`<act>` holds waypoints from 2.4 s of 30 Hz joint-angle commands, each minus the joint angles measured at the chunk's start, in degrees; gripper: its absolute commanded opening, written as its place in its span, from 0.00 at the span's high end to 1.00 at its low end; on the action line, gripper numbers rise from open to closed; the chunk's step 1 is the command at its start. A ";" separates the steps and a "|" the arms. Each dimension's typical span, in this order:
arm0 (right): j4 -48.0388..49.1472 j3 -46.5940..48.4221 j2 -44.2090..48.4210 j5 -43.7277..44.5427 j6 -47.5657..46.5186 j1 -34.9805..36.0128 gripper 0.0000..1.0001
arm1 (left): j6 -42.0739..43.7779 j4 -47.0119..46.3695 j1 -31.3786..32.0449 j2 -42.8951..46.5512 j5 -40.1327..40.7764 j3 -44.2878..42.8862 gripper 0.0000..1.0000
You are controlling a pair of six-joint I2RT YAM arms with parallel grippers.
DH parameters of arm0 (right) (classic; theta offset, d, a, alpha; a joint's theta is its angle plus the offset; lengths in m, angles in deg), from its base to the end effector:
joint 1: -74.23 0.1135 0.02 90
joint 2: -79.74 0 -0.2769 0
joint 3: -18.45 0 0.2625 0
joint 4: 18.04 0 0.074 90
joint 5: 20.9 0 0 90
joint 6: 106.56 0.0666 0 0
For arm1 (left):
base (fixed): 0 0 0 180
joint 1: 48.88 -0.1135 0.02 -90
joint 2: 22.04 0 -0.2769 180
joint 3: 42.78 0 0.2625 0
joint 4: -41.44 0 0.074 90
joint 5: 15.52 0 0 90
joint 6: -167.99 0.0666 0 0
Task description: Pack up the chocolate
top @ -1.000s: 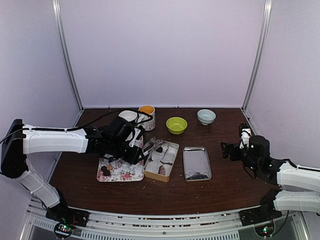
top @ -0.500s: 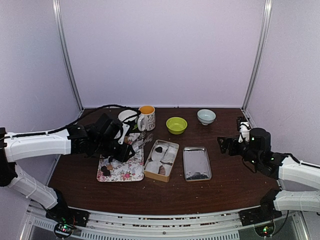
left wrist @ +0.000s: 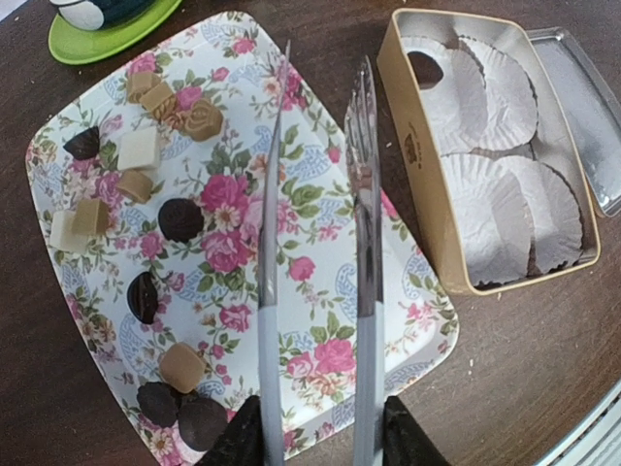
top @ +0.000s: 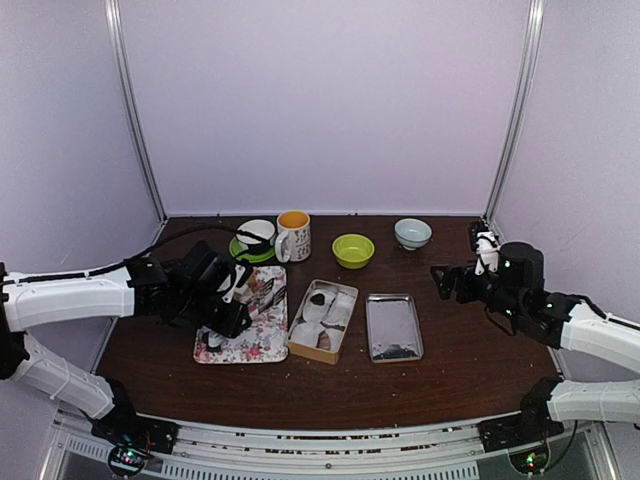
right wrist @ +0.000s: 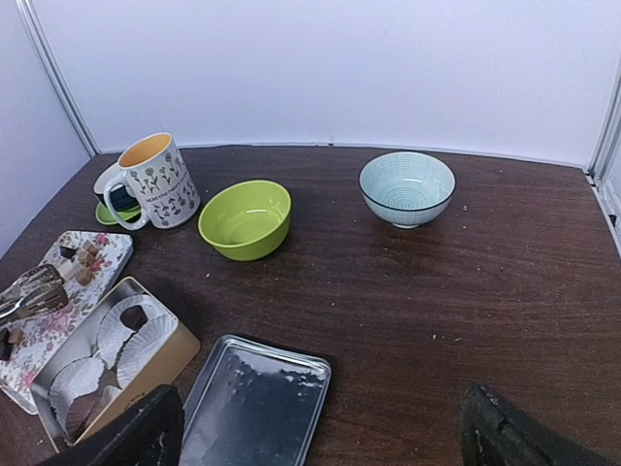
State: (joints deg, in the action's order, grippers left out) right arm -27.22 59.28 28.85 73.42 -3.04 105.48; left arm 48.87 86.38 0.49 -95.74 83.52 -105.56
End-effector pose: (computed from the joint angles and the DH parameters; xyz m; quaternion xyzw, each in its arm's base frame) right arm 0.2047 0.1183 0.2362 -0.1040 0.8084 0.1919 0.5467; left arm 0.1893 -0.2045 0.2139 0.1448 0.9422 -0.1268 0.2743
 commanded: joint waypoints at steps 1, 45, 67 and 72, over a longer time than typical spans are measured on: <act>-3.45 4.00 -2.46 -3.35 1.18 0.57 0.00 | -0.88 1.83 -0.58 1.04 -0.41 0.60 0.62; -6.77 24.54 -41.07 0.98 36.03 23.96 0.25 | 0.27 -4.84 -12.53 -12.16 -4.74 -4.08 0.61; -11.96 35.00 -53.83 -0.10 44.06 23.81 0.71 | 1.06 -3.53 -12.59 -14.58 -4.29 -4.97 0.61; -13.79 35.98 -54.31 -0.21 40.83 23.30 0.79 | 1.34 -3.25 -12.63 -14.42 -4.22 -4.82 0.61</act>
State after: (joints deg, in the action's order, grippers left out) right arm -38.98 93.59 -24.97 73.33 40.13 129.13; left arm 49.11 84.24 -11.71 -109.92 79.28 -109.51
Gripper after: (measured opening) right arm 0.247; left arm 0.387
